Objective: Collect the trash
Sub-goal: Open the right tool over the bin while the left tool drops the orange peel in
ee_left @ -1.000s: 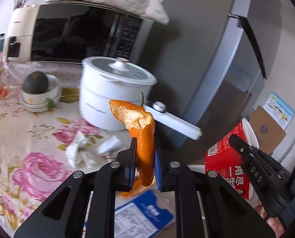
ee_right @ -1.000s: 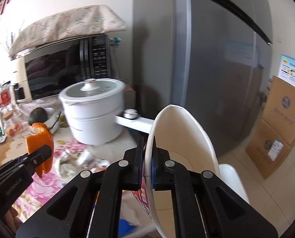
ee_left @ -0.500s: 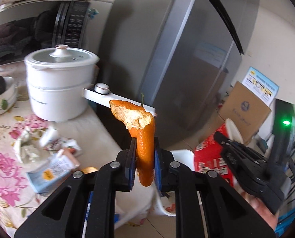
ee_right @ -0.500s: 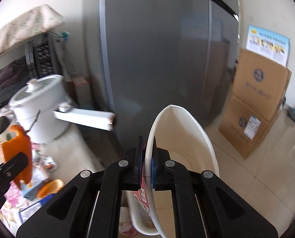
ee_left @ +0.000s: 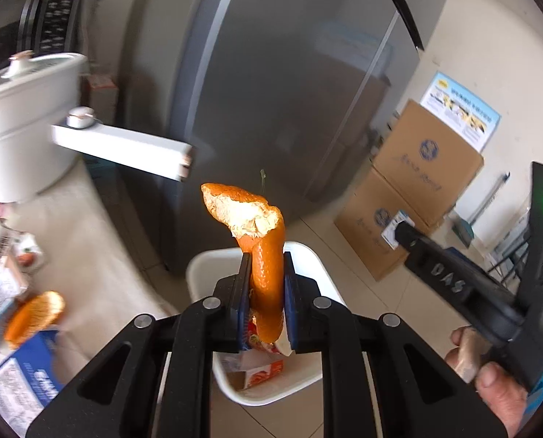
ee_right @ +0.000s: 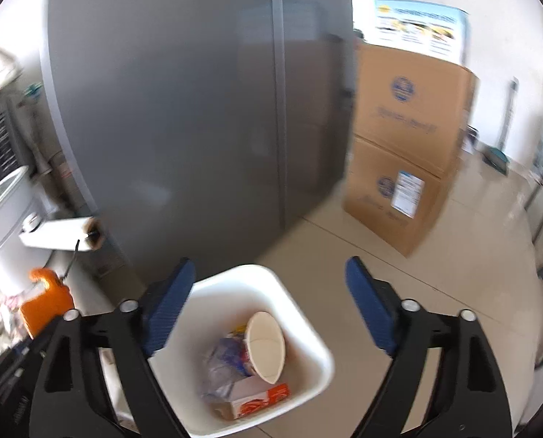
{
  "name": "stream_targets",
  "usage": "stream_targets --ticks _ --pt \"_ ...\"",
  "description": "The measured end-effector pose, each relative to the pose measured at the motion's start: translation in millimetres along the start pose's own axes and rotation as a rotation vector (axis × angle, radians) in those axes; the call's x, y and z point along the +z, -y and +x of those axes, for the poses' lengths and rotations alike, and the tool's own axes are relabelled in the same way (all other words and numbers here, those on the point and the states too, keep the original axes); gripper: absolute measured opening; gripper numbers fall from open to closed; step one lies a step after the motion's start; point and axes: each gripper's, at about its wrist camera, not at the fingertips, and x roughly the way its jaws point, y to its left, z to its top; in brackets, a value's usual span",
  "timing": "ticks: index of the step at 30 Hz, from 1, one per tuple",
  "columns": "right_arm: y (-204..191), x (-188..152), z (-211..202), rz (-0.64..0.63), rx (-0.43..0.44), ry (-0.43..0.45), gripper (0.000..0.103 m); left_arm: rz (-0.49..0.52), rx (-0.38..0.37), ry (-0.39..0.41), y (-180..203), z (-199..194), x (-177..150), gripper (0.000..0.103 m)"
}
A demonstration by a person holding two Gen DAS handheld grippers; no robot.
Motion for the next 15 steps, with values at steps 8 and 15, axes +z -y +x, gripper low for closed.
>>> stream_targets --ticks 8,15 --pt "48 0 14 0.086 -0.130 -0.033 0.091 0.004 -0.021 -0.071 31 50 3 0.028" --pt "60 -2 17 0.084 -0.184 -0.028 0.094 0.045 -0.012 -0.038 49 50 12 0.057"
